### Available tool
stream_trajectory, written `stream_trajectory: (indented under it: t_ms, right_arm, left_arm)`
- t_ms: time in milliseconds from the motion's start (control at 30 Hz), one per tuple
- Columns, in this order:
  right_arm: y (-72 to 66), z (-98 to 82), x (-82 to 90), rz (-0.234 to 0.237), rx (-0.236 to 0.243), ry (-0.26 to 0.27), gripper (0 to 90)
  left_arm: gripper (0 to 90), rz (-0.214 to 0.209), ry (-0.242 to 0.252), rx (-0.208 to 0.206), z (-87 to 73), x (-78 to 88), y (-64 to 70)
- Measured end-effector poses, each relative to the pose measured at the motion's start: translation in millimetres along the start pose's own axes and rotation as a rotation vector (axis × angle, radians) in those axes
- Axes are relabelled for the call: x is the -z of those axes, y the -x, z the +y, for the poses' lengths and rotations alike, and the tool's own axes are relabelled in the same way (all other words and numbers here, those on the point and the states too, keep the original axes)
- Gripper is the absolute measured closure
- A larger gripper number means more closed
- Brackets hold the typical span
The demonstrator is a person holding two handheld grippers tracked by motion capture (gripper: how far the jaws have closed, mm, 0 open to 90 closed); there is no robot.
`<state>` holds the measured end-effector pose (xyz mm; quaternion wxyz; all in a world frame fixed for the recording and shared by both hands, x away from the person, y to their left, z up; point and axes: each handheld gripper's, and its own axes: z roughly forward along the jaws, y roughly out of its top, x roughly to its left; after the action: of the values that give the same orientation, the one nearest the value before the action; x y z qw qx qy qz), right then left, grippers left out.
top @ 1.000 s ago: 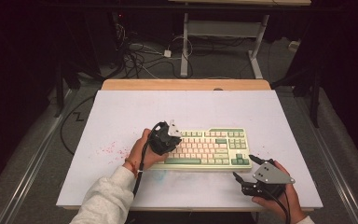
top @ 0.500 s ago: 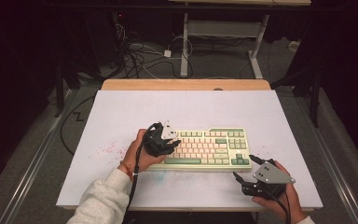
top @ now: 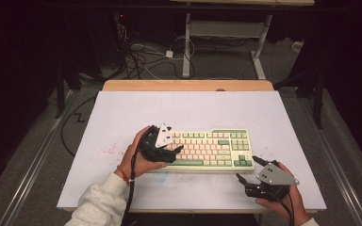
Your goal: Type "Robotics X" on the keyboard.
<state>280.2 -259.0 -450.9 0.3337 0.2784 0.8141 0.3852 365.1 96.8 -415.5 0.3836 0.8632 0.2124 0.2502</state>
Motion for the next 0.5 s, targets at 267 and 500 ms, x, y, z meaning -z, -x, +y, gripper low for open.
stream_trajectory:
  t_ms: [267,500]
  right_arm:
    - [-0.1,0.1,-0.1,0.003,-0.002,-0.001,23.7]
    - [0.2,0.1,-0.1,0.002,-0.006,0.0,23.7]
  left_arm:
    - [19.7,0.04,0.034,-0.025,-6.7,8.5,5.4]
    - [19.6,0.082,0.036,-0.056,-17.3,17.6,9.3]
